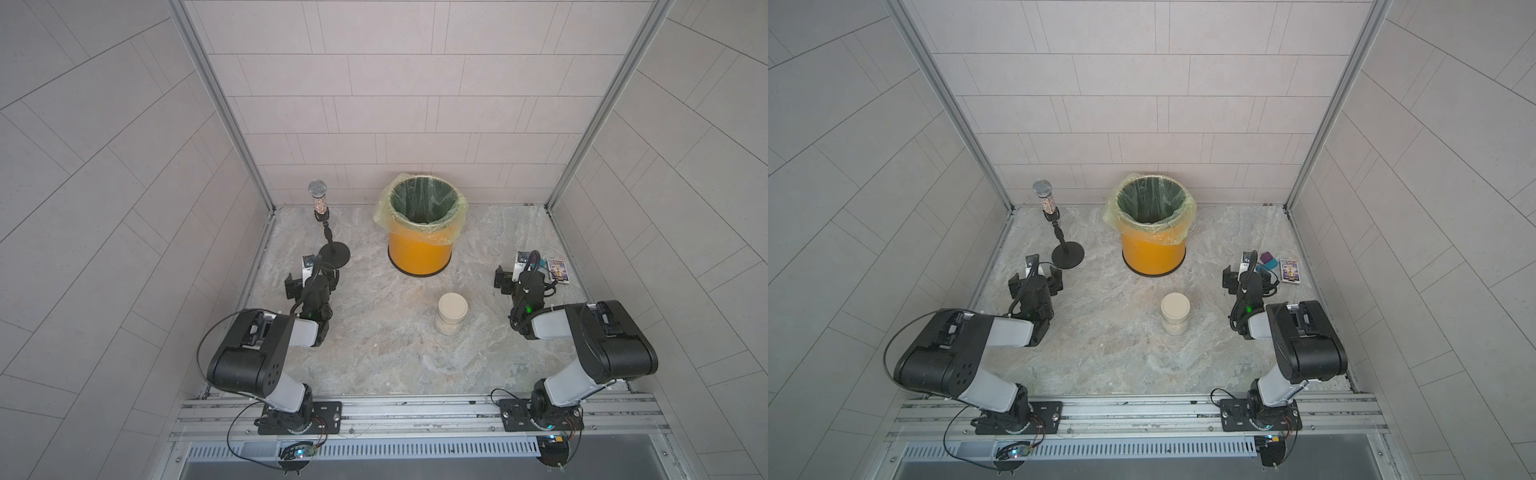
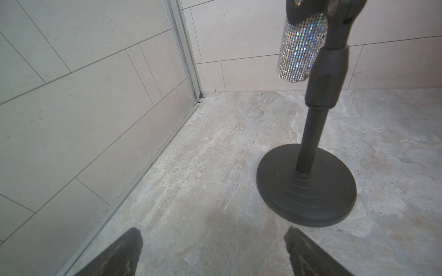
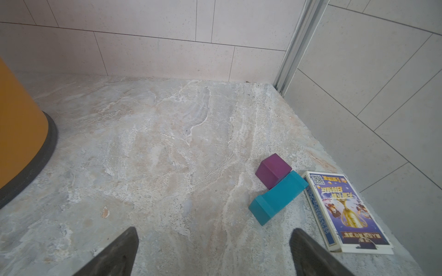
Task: Empty expired oatmeal from jars
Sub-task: Pick up the jar from the center of the board.
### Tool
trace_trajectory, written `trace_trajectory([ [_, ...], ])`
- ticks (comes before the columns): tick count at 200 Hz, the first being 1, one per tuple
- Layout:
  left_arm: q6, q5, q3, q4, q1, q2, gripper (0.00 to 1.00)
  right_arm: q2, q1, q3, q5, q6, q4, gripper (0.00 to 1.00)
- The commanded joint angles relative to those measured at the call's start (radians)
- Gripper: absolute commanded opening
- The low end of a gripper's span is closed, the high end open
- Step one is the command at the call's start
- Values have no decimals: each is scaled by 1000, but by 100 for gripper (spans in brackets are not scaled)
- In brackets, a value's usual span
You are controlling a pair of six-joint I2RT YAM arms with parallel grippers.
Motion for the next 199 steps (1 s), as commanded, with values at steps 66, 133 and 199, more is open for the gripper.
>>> trace_trajectory([
  [66, -255, 168, 316, -760, -34, -279, 100, -192, -2, 88, -156, -29, -326, 100],
  [133, -421, 487, 373, -931, -144, -490, 100, -525, -3, 223, -322, -328, -691, 99],
  [199, -325, 418, 334, -993, -526, -552, 100, -452, -1, 882, -539, -477, -1728, 100],
])
